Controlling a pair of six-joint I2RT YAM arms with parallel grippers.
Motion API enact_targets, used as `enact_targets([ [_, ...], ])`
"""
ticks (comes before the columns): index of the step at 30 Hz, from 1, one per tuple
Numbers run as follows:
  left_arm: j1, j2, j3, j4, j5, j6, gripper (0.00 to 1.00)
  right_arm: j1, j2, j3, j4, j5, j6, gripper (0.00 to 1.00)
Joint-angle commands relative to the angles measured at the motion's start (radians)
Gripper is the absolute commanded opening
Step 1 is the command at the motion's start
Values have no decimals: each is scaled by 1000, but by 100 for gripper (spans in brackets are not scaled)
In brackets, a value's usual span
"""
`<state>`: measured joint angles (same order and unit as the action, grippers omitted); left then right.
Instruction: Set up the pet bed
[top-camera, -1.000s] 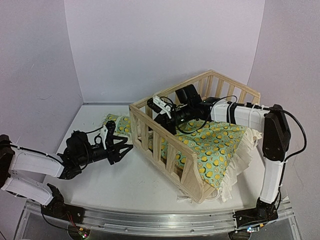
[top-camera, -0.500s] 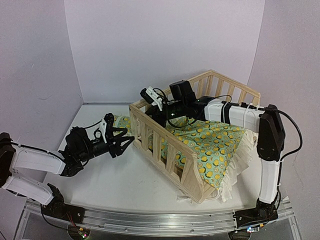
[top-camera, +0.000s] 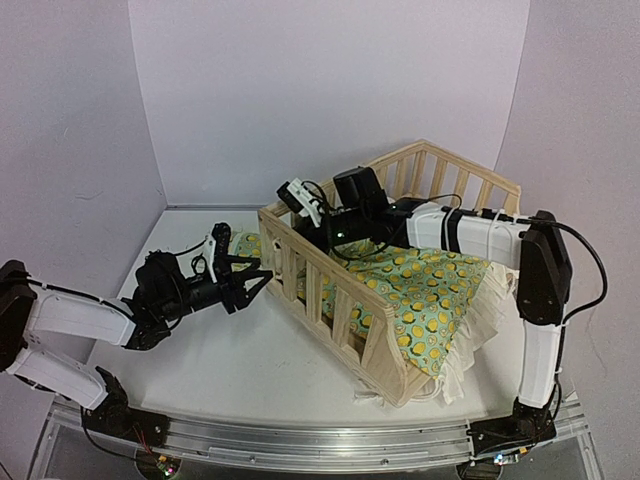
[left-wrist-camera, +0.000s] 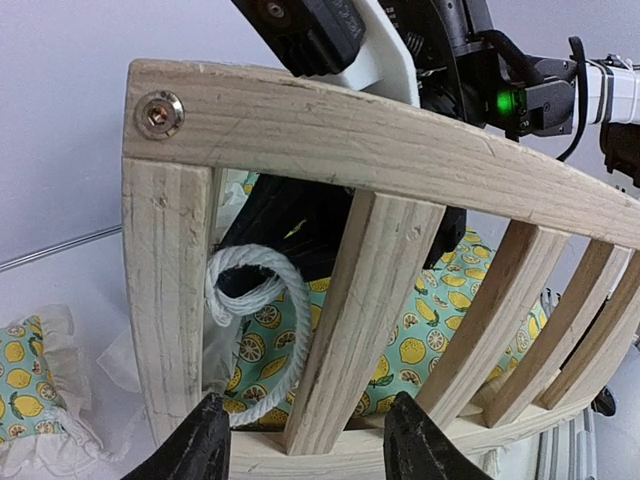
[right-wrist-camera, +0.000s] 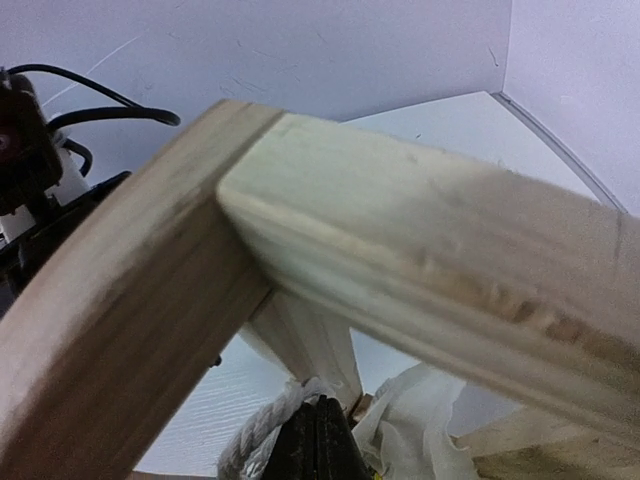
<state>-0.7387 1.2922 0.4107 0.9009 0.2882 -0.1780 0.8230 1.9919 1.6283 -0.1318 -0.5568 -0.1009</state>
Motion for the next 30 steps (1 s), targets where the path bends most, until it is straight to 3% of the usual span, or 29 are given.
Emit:
enact_targets([
  [1, -1, 9, 39, 50, 62, -17, 51, 22, -111, -50, -37, -82, -94, 0],
  [6, -1, 22, 53, 52, 88, -38, 56, 21, -57, 1, -66, -191, -199, 0],
  [11, -1, 13, 45, 52, 72, 75, 59, 22, 9, 72, -78, -224, -237, 0],
  [23, 5, 43, 116, 55, 41, 165, 49, 22, 39, 103, -125, -222, -290, 0],
  [30, 7, 77, 148, 55, 0, 175, 49, 22, 36, 113, -139, -241, -295, 0],
])
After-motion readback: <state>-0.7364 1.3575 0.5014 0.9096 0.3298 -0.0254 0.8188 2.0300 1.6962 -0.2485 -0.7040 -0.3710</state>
